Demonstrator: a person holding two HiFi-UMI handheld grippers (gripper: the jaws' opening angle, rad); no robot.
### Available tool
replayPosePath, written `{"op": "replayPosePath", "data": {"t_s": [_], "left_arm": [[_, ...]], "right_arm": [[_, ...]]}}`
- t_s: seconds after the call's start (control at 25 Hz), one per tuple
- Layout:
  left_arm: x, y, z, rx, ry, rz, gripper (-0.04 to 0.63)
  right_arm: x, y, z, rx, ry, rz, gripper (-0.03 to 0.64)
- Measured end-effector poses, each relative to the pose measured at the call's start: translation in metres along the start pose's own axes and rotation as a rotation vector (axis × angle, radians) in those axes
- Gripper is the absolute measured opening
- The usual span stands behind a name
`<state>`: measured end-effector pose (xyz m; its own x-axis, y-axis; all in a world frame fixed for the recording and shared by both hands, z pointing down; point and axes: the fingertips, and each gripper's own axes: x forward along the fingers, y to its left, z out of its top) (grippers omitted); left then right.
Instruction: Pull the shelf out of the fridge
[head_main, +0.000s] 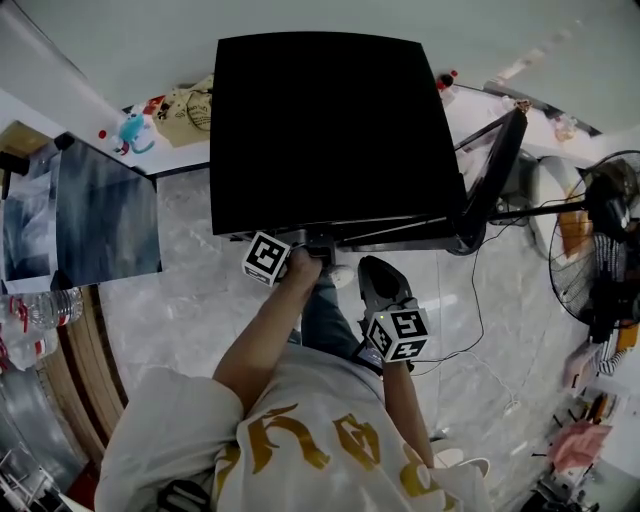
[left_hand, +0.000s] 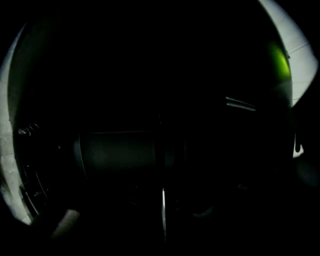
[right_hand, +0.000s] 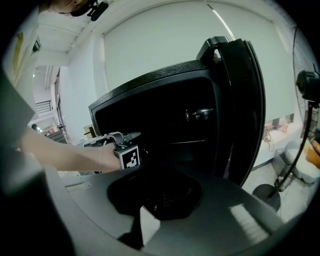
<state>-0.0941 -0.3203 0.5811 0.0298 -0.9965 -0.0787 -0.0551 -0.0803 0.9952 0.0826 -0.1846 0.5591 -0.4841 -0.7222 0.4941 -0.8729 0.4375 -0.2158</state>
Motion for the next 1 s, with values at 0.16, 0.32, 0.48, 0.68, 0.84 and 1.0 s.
{"op": "replayPosePath", "data": {"t_s": [0.16,0.32,0.48,0.68,0.84,1.0], "left_arm": [[0.003,0.005,0.001,-0.008,-0.002,0.012,0.055],[0.003,0.003,0.002,-0.032,-0.007,0.008,0.008],[0.002,0.007,0.001,-0.019,0.006,0.021,0.006],[-0.002,0.006,-0.001,-0.014,0.023,0.027,0.006],[-0.007,0.007,-0.002,-0.022,0.033,0.032,0.006],[-0.012,0.007,-0.005,-0.030,0.041,0.041,0.005]], "right_arm": [[0.002,0.000,-0.001,0.005,0.000,0.004,0.052],[0.000,-0.001,0.003,0.011,-0.014,-0.001,0.052],[-0.001,-0.004,0.001,0.013,-0.012,-0.006,0.048],[-0.005,-0.004,0.000,0.013,-0.015,-0.001,0.044],[-0.006,0.000,0.002,0.006,-0.021,0.004,0.044],[-0.011,0.000,0.002,0.003,-0.029,0.004,0.041]]}}
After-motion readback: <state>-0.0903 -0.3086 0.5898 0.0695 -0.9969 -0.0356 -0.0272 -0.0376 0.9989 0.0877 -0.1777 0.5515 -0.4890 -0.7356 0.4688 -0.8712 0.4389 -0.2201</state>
